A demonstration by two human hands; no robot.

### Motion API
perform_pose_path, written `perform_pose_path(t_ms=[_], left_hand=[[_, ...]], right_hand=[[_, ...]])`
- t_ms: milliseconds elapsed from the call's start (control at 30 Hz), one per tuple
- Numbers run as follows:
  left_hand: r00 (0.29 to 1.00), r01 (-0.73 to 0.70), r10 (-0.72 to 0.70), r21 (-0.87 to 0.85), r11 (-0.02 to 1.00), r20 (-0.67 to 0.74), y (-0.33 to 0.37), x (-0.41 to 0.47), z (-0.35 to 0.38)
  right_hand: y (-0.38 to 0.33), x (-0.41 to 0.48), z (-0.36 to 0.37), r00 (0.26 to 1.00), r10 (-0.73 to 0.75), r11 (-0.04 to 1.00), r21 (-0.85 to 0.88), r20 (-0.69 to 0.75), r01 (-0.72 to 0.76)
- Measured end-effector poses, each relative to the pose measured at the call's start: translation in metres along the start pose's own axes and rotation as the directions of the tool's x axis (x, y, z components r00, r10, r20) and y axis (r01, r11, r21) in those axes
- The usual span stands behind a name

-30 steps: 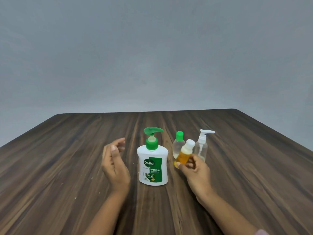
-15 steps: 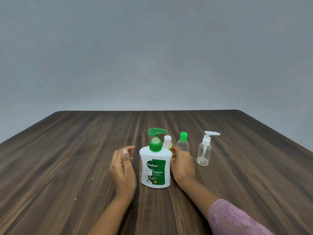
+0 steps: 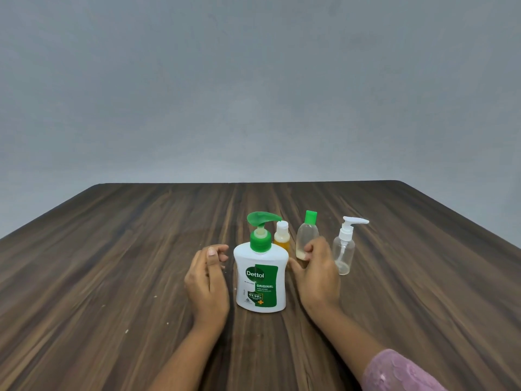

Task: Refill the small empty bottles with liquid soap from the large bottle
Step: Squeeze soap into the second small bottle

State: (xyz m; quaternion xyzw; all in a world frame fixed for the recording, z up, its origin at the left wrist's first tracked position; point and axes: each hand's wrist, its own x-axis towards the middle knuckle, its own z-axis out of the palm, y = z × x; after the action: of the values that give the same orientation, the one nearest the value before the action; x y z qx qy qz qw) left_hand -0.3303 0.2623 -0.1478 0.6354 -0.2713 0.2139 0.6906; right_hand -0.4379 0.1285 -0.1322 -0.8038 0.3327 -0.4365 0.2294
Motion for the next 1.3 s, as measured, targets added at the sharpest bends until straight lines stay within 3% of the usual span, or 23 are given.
perform_pose_path(t_ms=[100,167,200,300,433,600,667,767,933,1033,1167,1300], left_hand=[[1.000,0.008,-0.007,0.006,1.000,-0.021,0.001,0.000,-0.001],[1.000,0.007,-0.006,0.013,1.000,-0.024,0.003,0.000,-0.001],[1.000,0.006,-0.006,0.016,1.000,-0.024,0.004,-0.001,-0.001],[1.000,0.002,-0.002,0.023,1.000,-0.022,0.004,-0.002,-0.003],[1.000,-0.003,0.003,0.042,0.999,-0.020,0.003,-0.001,-0.004],[1.000,-0.007,0.008,0.045,0.999,-0.018,0.004,-0.002,-0.002],[1.000,-0.010,0.011,0.049,0.999,-0.010,0.004,-0.002,-0.003],[1.000,-0.015,0.016,0.049,0.999,-0.017,0.004,-0.002,-0.003],[1.000,-0.012,0.013,0.054,0.998,-0.014,0.003,-0.002,0.000],[1.000,-0.014,0.015,0.054,0.998,-0.021,0.003,0.000,-0.001],[0.999,0.008,-0.006,0.035,0.999,-0.046,0.003,0.000,-0.001],[0.999,0.013,-0.011,0.050,0.999,-0.042,0.003,0.000,-0.001]], right_hand=[[-0.004,0.004,-0.010,0.950,-0.227,0.974,-0.066,-0.215,0.218],[-0.012,0.020,-0.013,0.931,-0.336,0.932,-0.194,-0.144,0.306],[-0.017,0.031,-0.015,0.943,-0.333,0.901,-0.295,-0.004,0.318],[-0.026,0.059,-0.007,0.906,-0.039,0.827,-0.496,0.421,0.266],[-0.019,0.067,0.012,0.816,0.154,0.787,-0.569,0.557,0.239],[-0.009,0.064,0.011,0.889,-0.002,0.616,-0.700,0.458,0.361],[-0.011,0.067,0.007,0.896,0.009,0.557,-0.747,0.444,0.364],[-0.027,0.064,-0.002,0.873,0.054,0.575,-0.729,0.485,0.370],[-0.039,0.035,-0.044,0.832,-0.023,0.577,-0.672,0.555,0.464],[-0.024,0.019,-0.071,0.846,0.095,0.600,-0.708,0.525,0.372],[0.022,0.021,-0.086,0.910,0.164,0.624,-0.754,0.381,0.204],[0.071,0.045,-0.082,0.975,0.099,0.667,-0.740,0.201,0.085]])
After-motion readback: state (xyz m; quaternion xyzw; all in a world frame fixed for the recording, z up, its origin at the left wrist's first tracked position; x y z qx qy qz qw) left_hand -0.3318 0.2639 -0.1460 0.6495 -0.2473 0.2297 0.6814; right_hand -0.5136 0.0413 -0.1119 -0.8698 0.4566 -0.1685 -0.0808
